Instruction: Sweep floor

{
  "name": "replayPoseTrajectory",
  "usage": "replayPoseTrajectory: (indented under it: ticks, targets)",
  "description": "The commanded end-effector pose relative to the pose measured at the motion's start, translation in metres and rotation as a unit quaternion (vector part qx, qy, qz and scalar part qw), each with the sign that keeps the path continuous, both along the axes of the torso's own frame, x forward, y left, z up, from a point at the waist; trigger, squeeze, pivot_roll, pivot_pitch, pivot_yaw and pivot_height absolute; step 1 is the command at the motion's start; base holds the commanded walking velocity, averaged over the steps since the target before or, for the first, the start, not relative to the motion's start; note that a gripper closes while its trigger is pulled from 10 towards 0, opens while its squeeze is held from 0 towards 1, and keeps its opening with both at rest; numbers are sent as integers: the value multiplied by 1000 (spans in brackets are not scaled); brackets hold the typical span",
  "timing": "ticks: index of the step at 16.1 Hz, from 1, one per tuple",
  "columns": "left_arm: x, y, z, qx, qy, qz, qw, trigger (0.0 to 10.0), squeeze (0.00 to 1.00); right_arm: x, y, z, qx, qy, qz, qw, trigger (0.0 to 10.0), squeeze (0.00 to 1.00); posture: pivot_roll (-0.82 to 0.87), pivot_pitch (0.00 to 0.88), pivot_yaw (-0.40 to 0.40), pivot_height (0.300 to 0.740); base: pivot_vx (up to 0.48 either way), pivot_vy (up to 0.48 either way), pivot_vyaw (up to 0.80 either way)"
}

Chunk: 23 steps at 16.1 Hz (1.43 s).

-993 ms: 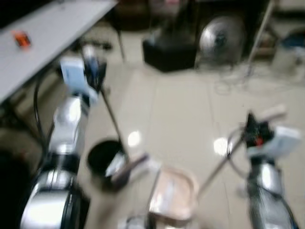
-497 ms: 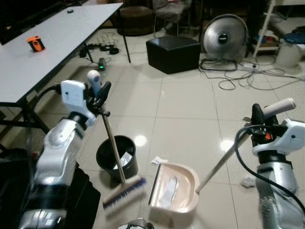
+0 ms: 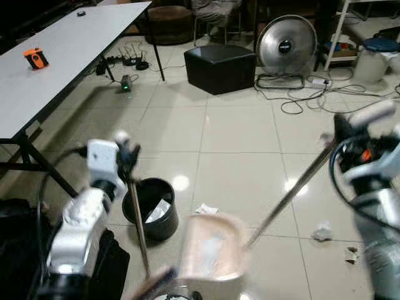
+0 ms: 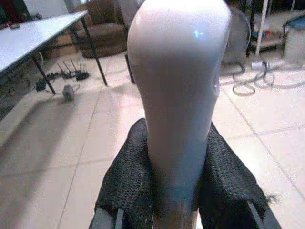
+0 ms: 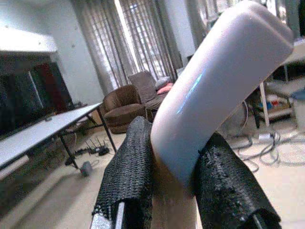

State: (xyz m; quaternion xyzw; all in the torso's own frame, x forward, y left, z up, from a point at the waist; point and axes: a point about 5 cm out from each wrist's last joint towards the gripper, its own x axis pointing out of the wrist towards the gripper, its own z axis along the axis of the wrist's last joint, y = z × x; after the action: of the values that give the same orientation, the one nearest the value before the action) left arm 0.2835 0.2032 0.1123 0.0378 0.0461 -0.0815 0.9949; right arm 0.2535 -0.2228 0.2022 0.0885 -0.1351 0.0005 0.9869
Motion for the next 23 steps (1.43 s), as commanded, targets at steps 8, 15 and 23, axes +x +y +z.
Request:
replayPoseTrajectory:
  ticks: [8,15,23]
  targets:
    - [-2,-8,19,12,-84,32,996,10000,0,26,-16,74,46,-76,20,996,10000,0,11,0,90,740,0,0,0]
    - [-4,-14,20,2,-94,16,995,10000,0,33,-13,92,81,-111,35,990,10000,0,18,0,84,740,245,0,521]
    - [-13,-13,14,1,-87,27,996,10000,0,44,-3,89,88,-100,65,989,10000,0,43,0,50,740,416,0,397]
